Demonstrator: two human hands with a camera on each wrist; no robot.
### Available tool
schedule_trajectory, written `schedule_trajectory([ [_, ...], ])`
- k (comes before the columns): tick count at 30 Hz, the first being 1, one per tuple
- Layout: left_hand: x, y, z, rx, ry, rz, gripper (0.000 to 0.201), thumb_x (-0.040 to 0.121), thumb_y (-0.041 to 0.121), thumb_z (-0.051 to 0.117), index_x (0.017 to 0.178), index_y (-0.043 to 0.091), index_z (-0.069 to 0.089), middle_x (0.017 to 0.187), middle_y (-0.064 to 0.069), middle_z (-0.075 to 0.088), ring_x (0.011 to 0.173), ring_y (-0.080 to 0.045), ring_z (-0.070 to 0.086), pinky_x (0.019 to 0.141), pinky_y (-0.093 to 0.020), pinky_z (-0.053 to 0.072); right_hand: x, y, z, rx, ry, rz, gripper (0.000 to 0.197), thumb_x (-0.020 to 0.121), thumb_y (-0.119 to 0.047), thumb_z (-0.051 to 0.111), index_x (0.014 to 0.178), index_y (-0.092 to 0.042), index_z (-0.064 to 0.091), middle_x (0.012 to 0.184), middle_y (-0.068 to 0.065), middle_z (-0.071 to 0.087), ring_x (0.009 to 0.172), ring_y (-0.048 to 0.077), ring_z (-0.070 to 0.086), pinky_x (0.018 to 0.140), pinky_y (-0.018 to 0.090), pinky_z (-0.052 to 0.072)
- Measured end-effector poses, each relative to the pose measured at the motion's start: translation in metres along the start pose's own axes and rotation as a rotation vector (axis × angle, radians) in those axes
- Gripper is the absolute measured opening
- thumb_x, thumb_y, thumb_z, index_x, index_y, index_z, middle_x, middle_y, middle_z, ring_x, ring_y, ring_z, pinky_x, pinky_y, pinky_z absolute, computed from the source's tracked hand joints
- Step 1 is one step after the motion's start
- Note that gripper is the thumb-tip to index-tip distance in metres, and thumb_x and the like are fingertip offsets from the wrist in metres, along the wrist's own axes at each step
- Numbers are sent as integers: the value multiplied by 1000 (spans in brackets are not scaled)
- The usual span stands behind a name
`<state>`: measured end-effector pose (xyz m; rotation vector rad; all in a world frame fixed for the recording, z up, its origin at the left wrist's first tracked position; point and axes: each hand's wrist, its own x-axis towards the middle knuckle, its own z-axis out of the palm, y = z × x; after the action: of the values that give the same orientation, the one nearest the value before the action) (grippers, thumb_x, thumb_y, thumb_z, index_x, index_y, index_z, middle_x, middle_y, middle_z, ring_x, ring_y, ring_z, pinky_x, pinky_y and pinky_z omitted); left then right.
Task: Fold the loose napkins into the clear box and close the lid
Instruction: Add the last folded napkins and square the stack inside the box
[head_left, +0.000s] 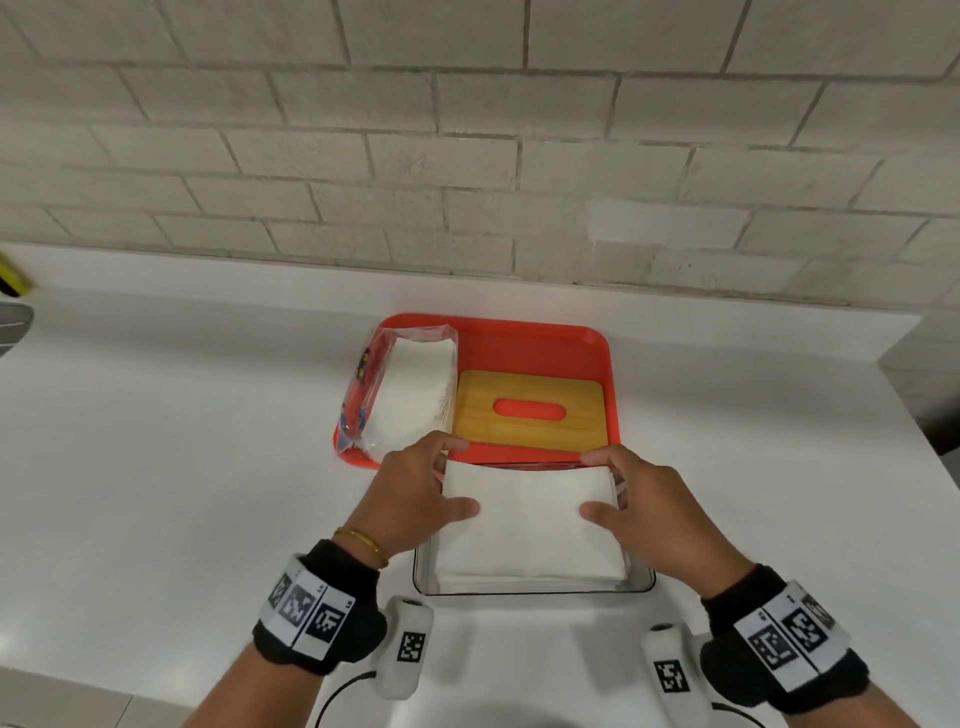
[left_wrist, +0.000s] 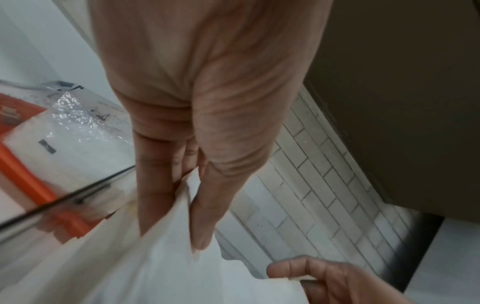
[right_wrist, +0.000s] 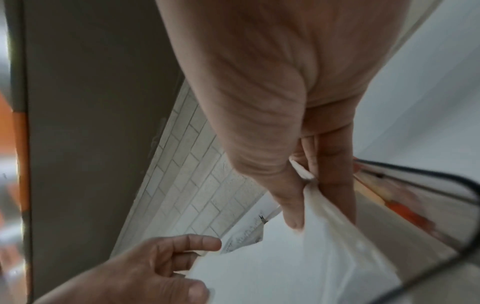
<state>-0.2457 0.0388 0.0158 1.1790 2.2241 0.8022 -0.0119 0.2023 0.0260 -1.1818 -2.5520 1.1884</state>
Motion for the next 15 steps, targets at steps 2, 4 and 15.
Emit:
schedule_trajectory([
  [2,-1,1,6,7,15,0,66,74,29,93,131,29,59,95,11,58,68,-5,56,63,-8,44,2,1,4,-51,18,-2,49,93,-20,76,136,-29,55,69,-6,56,53,-3,59,59,10,47],
  [4,-1,2,10,9,34,-8,66,75,26,92,132,26,59,96,11,57,68,-5,55,64,-7,42,4,3,7,-111,40,-5,50,93,-21,76,137,-29,53,68,-10,52,52,3,55,58,14,46],
  [15,-6,4,22,101,71,-10,63,78,18,89,132,22,58,102,2,61,78,-13,60,78,-27,57,7,4,21,-376,84,-39,64,87,-30,81,141,-22,48,125,5,63,107,27,67,89,38,56],
])
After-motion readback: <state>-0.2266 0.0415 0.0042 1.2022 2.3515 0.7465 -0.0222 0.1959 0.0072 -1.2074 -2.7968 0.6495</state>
